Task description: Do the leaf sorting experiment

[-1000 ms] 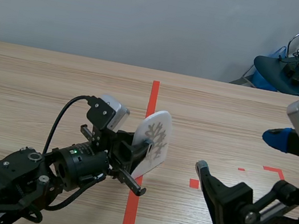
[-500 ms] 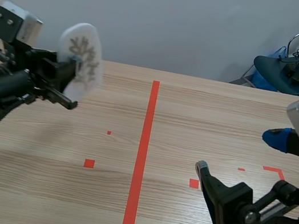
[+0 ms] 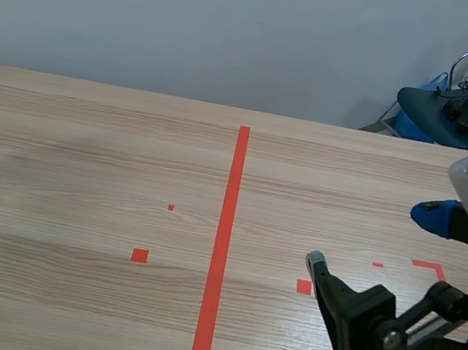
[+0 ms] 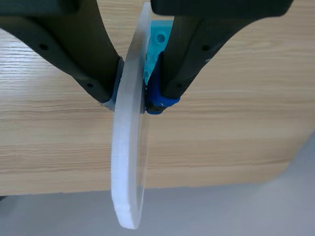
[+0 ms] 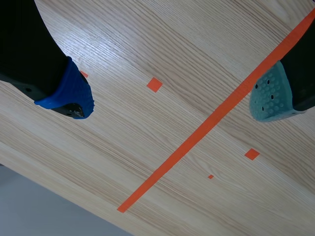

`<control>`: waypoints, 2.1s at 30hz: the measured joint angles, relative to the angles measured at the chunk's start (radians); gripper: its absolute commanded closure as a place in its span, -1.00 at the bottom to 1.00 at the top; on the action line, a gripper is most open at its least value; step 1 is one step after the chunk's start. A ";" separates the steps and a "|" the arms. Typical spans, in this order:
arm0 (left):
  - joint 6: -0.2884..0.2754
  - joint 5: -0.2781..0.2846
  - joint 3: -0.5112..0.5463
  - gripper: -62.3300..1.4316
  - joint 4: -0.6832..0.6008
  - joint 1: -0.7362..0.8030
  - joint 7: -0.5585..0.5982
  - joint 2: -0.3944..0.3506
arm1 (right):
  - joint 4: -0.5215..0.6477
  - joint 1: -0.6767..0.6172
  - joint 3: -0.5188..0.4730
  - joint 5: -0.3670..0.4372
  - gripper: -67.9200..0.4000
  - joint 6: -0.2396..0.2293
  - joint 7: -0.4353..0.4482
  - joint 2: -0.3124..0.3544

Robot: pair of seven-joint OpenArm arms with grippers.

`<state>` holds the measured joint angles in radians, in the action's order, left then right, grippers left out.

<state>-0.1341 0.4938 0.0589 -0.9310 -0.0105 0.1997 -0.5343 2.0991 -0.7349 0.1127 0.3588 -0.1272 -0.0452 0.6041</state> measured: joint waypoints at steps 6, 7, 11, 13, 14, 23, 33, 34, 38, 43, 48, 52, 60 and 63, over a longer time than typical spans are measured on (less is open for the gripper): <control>-0.008 0.129 -0.004 0.69 0.086 0.000 0.000 0.008 | 0.000 0.000 0.000 0.000 -1.00 0.000 0.000 0.000; -0.008 0.128 -0.004 0.69 0.100 0.000 -0.001 0.010 | 0.000 0.000 0.000 0.000 -1.00 0.000 0.000 0.000; -0.008 0.158 -0.005 0.69 0.131 0.000 0.000 0.013 | 0.000 0.000 0.000 0.000 -1.00 0.000 0.000 0.000; -0.008 0.158 -0.005 0.68 0.137 0.000 0.003 0.014 | 0.000 0.000 0.000 0.000 -1.00 0.000 0.000 0.000; -0.008 0.158 -0.005 0.66 0.139 0.000 0.008 0.014 | 0.000 0.000 0.000 0.000 -1.00 0.000 0.000 0.000; -0.045 0.151 -0.005 -0.85 0.122 0.002 0.013 0.008 | 0.000 0.000 0.000 0.000 -1.00 0.000 0.000 0.000; -0.118 0.173 0.148 -0.94 -0.237 0.094 -0.214 -0.162 | 0.013 0.000 -0.039 0.000 -1.00 0.000 -0.005 0.000; -0.178 0.175 0.184 -0.94 -0.289 0.109 -0.238 -0.181 | 0.025 0.000 -0.061 0.000 -1.00 0.000 -0.004 0.000; -0.407 0.243 0.284 -1.00 -0.501 0.170 -0.298 -0.208 | 0.088 0.000 -0.148 0.002 -1.00 0.001 -0.004 0.000; -0.479 0.237 0.281 -1.00 -0.764 0.314 -0.349 -0.198 | 0.112 0.000 -0.203 0.056 -1.00 0.000 -0.008 0.000; -0.489 0.216 0.275 -1.00 -0.979 0.497 -0.347 -0.132 | 0.112 0.000 -0.250 0.128 -1.00 0.000 -0.008 0.000; -0.445 0.190 0.275 -1.00 -1.071 0.604 -0.350 -0.041 | 0.112 0.000 -0.264 0.163 -1.00 0.001 -0.025 0.000; -0.302 0.102 0.275 -1.00 -1.015 0.602 -0.353 -0.010 | 0.112 0.000 -0.263 0.189 -1.00 0.000 -0.035 0.000; -0.304 0.102 0.275 -1.00 -0.976 0.598 -0.365 -0.026 | 0.112 0.000 -0.263 0.189 -1.00 0.000 -0.045 0.000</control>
<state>-0.4377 0.5957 0.3340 -1.9068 0.5873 -0.1654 -0.5598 2.2112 -0.7349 -0.1505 0.5476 -0.1268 -0.0898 0.6041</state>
